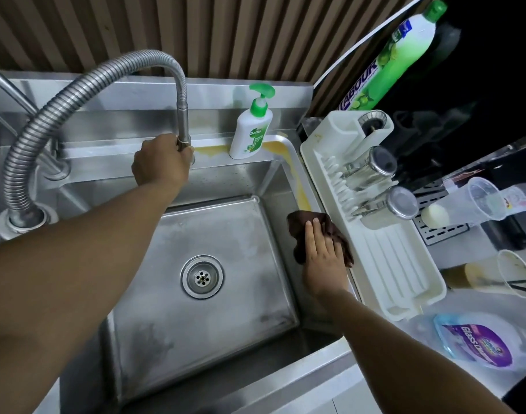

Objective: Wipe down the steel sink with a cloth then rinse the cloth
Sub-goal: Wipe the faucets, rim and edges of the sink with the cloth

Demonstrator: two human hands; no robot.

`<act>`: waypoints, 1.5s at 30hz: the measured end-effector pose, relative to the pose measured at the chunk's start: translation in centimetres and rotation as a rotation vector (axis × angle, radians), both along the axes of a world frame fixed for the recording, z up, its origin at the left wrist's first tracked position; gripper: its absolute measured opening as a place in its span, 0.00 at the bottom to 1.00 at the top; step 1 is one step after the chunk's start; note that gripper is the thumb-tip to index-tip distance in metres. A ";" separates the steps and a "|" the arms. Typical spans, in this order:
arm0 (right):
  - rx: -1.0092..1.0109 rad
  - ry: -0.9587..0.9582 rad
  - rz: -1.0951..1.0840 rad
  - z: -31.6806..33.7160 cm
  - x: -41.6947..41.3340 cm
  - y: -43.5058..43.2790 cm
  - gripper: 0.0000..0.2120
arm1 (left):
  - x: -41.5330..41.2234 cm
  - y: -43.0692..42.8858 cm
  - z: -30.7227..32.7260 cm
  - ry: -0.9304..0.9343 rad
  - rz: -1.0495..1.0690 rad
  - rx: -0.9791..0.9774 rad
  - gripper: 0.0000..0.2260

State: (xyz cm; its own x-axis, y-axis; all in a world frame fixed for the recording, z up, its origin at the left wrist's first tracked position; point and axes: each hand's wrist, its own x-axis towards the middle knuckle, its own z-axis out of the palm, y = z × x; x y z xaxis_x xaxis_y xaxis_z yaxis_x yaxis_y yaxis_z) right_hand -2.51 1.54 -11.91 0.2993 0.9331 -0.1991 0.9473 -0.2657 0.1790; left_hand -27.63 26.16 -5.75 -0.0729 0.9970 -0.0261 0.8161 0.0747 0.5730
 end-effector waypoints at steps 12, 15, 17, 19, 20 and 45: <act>-0.025 -0.002 0.055 0.5 -0.4 -4.9 0.47 | -0.1 0.4 -0.7 -0.009 -0.014 0.029 0.13; -0.003 -0.049 0.053 0.3 0.3 -1.5 0.48 | -0.3 0.7 -1.3 -0.011 -0.010 0.038 0.12; 0.011 -0.058 0.049 -0.2 0.5 1.0 0.47 | -0.3 0.9 -1.5 -0.003 -0.013 0.038 0.12; 0.020 -0.037 0.032 -0.4 0.4 2.6 0.47 | -0.3 0.9 -1.6 0.002 -0.017 0.039 0.12; 0.023 -0.027 0.030 -0.5 0.3 2.7 0.47 | -0.4 1.0 -1.7 0.004 -0.017 0.041 0.12; -0.030 0.078 -0.023 0.4 -1.0 -0.9 0.49 | -0.4 0.5 -1.1 -0.011 -0.034 0.049 0.13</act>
State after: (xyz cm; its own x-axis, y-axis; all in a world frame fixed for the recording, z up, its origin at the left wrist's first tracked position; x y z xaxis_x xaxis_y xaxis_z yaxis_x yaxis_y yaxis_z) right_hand -3.49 0.61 -11.54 0.3030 0.9195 -0.2504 0.9524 -0.2832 0.1127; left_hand -28.03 26.63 -6.88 -0.0393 0.9990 0.0225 0.8113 0.0187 0.5844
